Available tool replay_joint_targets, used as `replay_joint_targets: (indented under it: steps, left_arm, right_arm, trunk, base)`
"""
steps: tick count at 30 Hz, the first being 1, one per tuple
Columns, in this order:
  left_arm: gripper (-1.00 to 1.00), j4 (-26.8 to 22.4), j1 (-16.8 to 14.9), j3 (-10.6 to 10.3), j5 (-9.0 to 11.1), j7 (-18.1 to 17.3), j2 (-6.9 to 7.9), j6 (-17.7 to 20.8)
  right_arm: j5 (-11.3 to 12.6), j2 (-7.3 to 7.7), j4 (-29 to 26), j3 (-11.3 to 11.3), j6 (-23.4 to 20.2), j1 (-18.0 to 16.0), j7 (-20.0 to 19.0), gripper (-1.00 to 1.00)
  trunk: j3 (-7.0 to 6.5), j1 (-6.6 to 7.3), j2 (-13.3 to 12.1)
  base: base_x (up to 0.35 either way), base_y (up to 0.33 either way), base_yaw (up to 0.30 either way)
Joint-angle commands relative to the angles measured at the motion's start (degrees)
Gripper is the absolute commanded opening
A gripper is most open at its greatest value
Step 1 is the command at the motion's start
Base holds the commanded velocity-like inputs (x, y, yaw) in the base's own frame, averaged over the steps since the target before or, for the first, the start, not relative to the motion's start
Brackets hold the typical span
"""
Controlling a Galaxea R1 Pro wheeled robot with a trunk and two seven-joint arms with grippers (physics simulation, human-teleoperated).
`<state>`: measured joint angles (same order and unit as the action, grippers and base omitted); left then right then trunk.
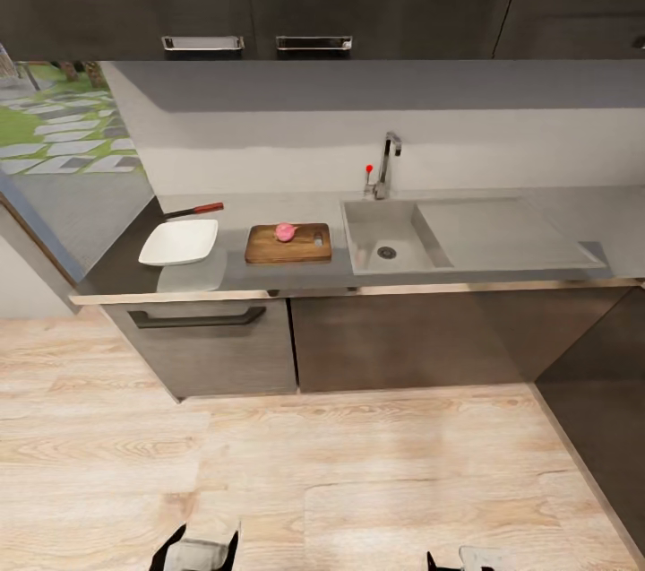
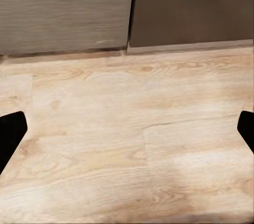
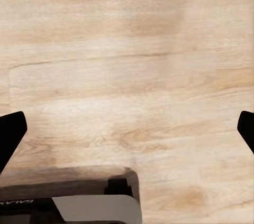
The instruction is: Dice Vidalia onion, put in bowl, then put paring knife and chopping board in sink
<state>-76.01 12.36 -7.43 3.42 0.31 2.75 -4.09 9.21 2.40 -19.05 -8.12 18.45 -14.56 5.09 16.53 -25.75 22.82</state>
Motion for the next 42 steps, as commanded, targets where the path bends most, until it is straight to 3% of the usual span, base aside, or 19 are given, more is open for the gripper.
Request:
replay_joint_targets:
  steps: [1,3,11,18,32,42]
  left_arm:
    - [1.00,0.7,0.0,0.2,0.4,0.0,0.07,-0.2]
    - [1.00,2.7,0.1,1.8,0.4,-0.1,0.13,-0.4]
    - [1.00,5.8,0.1,3.2,0.5,-0.1,0.23,-0.4]
    - [1.00,7.2,0.1,6.2,0.6,0.0,0.16,-0.4]
    - [1.00,7.6,0.1,6.9,0.7,0.0,0.15,-0.4]
    - [1.00,7.6,0.1,8.0,0.7,-0.1,0.15,-0.4]
  right_arm:
    - [0.6,0.03,0.0,-0.5,0.2,0.0,0.3,1.00]
    - [0.6,-0.01,-0.1,-0.5,0.2,0.0,0.3,1.00]
    - [0.6,-0.17,-0.2,-0.5,1.4,0.0,0.4,1.00]
    - [0.6,-0.27,-0.1,-0.7,2.6,0.0,0.6,1.00]
    - [0.5,-0.28,0.4,-0.7,2.7,0.0,0.6,1.00]
    - [0.5,-0.29,0.5,-0.7,2.7,0.0,0.7,1.00]
  trunk:
    - [0.08,-0.03,0.1]
    - [0.08,-0.03,0.1]
    - [0.08,-0.03,0.1]
    - [-0.20,-0.03,0.1]
    - [-1.46,-0.03,0.1]
    - [-2.38,-0.03,0.1]
  base:
    - [0.000,0.000,0.000]
    - [0.000,0.000,0.000]
    - [0.000,0.000,0.000]
    - [0.000,0.000,0.000]
    - [0.004,0.000,0.000]
    - [0.207,0.009,0.000]
